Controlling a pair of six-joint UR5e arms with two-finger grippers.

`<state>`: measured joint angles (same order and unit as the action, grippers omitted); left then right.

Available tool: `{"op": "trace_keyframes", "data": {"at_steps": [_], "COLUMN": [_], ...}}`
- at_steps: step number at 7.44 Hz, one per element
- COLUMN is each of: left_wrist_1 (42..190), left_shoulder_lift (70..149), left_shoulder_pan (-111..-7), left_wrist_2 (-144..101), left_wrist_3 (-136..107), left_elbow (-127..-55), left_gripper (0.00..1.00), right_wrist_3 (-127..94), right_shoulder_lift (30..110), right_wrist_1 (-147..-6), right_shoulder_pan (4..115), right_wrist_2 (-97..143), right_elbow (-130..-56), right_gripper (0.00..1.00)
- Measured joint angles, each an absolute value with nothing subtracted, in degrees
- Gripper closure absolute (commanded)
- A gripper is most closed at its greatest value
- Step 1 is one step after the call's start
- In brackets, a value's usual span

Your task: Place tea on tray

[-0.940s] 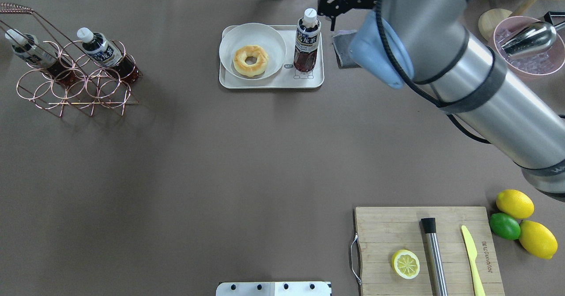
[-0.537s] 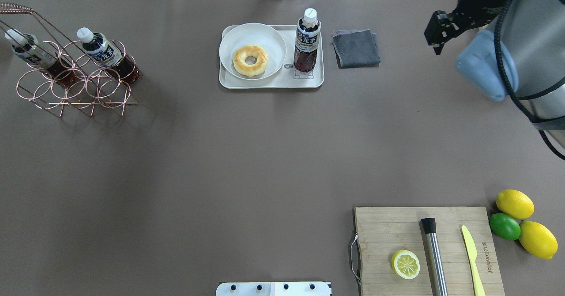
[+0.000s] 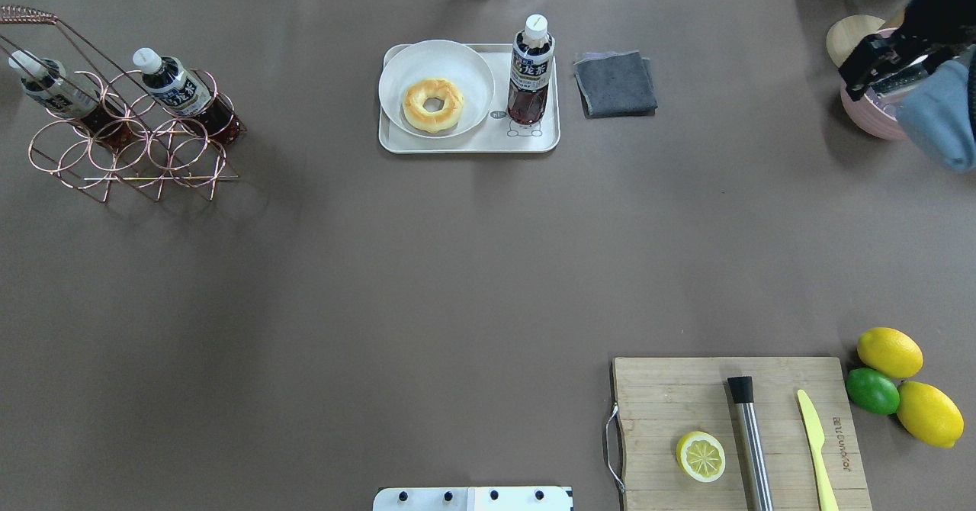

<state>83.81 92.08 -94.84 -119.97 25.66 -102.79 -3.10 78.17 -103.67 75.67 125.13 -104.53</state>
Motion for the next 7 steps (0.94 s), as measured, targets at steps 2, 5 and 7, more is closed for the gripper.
{"op": "trace_keyframes", "data": {"at_steps": [2,5,7], "left_wrist_1": [83.8,83.7,83.6], "left_shoulder_lift": [91.9,91.7,91.6], "left_shoulder_pan": [-94.8,-94.9,-94.9], "left_wrist_2": [-120.0,-120.1,-121.9], "left_wrist_3": [25.6,25.6,25.7], "left_elbow": [-102.6,-102.5,-102.1], "left_gripper": [0.02,0.02,0.02], "right_wrist_3": [7.1,16.5,17.8], "right_shoulder_lift": [85.3,89.7,89.9], "right_wrist_1": [-100.7,-100.2,-100.2], "right_shoulder_pan": [82.8,91.9,93.7], "right_wrist_2": [127.4,130.6,130.9], "right_elbow": [-101.7,-96.2,-94.7], "right_gripper": [0.0,0.0,0.0]}}
